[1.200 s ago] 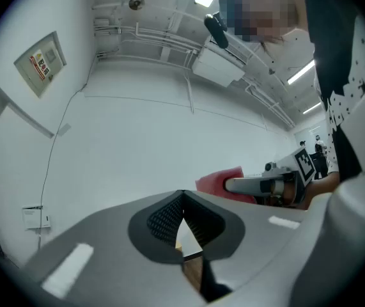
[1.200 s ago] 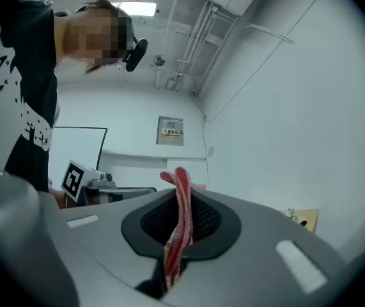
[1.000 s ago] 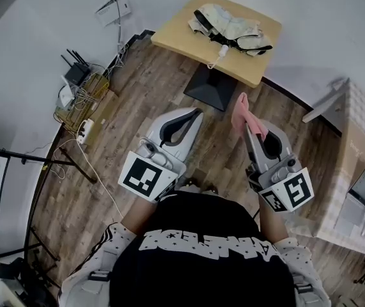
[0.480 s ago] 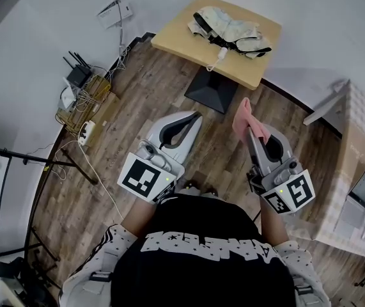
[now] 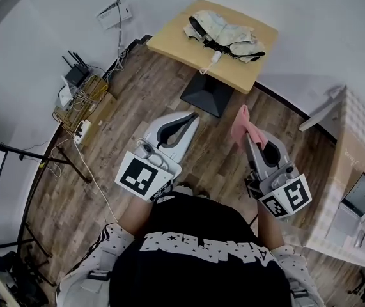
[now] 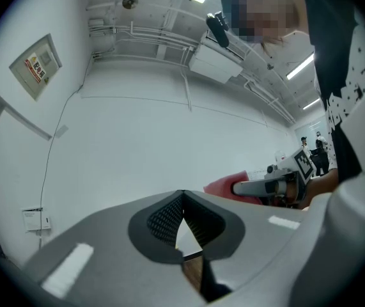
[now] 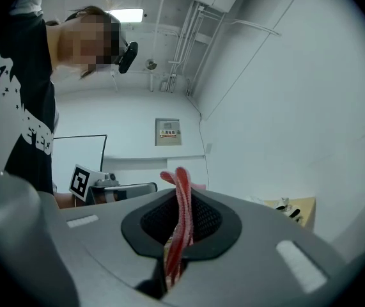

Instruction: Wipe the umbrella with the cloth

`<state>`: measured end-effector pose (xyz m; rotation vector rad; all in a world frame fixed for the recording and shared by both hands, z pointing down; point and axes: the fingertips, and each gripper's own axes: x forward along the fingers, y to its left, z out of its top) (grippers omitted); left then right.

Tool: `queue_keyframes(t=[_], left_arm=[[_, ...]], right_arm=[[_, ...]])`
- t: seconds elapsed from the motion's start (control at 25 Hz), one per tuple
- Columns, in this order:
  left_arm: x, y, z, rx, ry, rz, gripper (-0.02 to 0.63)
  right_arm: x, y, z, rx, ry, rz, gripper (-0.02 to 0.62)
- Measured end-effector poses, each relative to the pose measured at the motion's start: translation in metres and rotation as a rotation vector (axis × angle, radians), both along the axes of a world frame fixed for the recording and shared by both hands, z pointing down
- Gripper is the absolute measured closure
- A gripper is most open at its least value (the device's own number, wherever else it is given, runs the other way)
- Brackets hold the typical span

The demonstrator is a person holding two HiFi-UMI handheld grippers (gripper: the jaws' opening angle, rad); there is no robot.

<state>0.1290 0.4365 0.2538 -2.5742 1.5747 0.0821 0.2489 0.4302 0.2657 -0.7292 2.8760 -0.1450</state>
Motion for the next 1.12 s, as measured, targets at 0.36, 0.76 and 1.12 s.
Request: queue_keyframes(t=[0.36,0.76,1.12], left_arm=[[-0.006,-0.007,0.012,-0.028,-0.028,-0.043,0.604],[-0.026,-0.078,0.021,-0.017,-0.01,0.035,0.604],[-0.091,-0.151,0.027,-0.026,0.021,0.054,0.604]], right_arm=[[0.007,-0.014,0.014,-0.028,0.0,0.004,0.569],[-0.026,-0.075,0.015,-0.03,0.019,0.048,0.571],[-0.073,-0.139,0.016,-0.028,0.033,0.118,0.571]])
